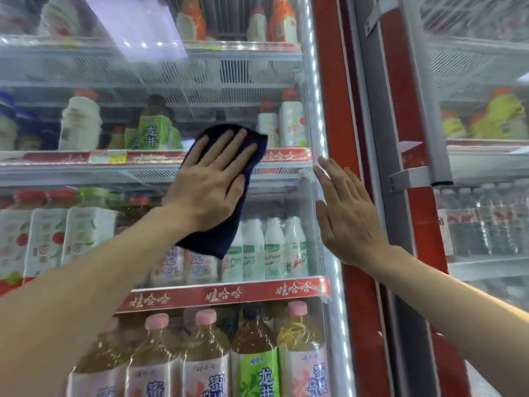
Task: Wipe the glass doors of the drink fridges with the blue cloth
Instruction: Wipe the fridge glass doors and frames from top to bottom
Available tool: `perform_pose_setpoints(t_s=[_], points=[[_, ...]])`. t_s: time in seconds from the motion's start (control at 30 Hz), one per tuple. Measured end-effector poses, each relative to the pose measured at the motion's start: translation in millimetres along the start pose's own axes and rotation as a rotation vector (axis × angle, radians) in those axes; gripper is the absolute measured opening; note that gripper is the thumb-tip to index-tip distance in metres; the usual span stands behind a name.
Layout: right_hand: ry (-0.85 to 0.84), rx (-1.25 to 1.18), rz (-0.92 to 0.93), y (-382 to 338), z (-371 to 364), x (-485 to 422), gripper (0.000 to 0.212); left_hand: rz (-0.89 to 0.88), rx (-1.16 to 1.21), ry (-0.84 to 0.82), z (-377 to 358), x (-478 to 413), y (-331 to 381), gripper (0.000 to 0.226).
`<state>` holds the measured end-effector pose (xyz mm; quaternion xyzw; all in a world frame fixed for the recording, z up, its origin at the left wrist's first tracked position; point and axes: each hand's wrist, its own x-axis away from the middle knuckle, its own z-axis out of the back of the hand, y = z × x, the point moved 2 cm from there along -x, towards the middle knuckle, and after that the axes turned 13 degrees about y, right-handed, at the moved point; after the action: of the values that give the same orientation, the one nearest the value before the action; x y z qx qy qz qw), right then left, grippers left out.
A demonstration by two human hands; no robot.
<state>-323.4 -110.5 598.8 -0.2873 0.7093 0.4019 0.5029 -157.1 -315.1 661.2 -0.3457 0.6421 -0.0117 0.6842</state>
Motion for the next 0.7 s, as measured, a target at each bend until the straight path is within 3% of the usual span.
perform_pose_setpoints(t_s=[0.1, 0.2, 0.37, 0.43, 0.5, 0.7], points=[[0.039, -0.015, -0.003, 0, -6, 4, 0.056, 0.159, -0.045, 0.040, -12, -15, 14, 0.063], [0.067, -0.042, -0.010, 2, -4, 4, 0.055, 0.162, -0.023, 0.088, -15, 3, 43, 0.062], [0.080, -0.100, -0.040, -1, 4, 11, 0.052, -0.092, 0.046, -0.002, -8, 69, 106, 0.060], [0.071, -0.085, -0.003, 3, 10, 21, 0.050, -0.281, 0.085, -0.057, -4, 67, 91, 0.058], [0.072, -0.042, 0.032, 7, 12, 30, 0.051, -0.356, 0.049, -0.059, -6, 40, 64, 0.058], [0.133, -0.043, 0.017, 11, 5, 36, 0.052, 0.125, -0.044, 0.040, -23, -34, 60, 0.063]])
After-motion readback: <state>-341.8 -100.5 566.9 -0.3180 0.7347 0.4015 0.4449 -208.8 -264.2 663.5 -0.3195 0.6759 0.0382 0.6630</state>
